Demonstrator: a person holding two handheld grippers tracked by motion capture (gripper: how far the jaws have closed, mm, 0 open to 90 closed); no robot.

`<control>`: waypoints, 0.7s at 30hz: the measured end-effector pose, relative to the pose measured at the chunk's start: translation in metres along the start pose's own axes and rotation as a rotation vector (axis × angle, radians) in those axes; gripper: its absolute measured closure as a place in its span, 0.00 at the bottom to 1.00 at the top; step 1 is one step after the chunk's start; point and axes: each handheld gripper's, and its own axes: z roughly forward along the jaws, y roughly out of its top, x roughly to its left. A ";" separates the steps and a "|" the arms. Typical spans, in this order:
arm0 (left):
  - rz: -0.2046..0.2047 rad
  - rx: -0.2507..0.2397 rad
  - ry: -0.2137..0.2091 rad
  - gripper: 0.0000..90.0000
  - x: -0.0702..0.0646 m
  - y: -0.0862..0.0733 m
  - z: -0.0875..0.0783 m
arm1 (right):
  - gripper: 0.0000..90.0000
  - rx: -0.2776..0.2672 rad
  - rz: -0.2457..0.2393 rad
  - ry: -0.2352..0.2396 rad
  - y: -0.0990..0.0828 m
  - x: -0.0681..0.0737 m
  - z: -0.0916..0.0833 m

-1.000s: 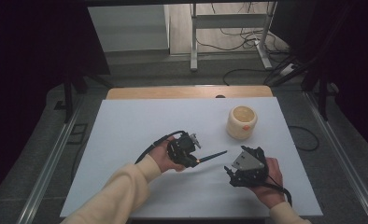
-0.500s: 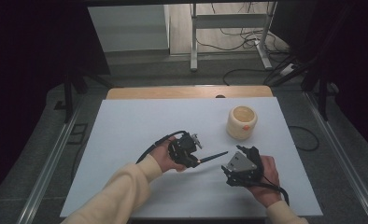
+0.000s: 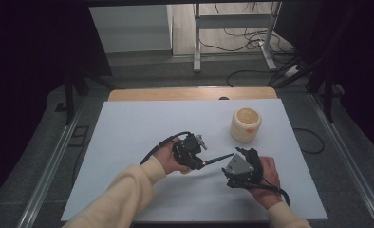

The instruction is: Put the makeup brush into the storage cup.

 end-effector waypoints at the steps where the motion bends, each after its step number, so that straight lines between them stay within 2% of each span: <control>1: 0.001 0.001 -0.001 0.87 0.000 0.000 0.000 | 0.22 0.000 -0.002 0.001 0.000 0.001 0.001; 19: 0.016 0.009 -0.011 0.87 -0.004 0.003 0.002 | 0.27 0.013 -0.081 0.016 0.011 0.010 0.012; 21: 0.020 0.011 -0.013 0.87 -0.004 0.004 0.003 | 0.30 0.016 -0.103 0.024 0.013 0.013 0.014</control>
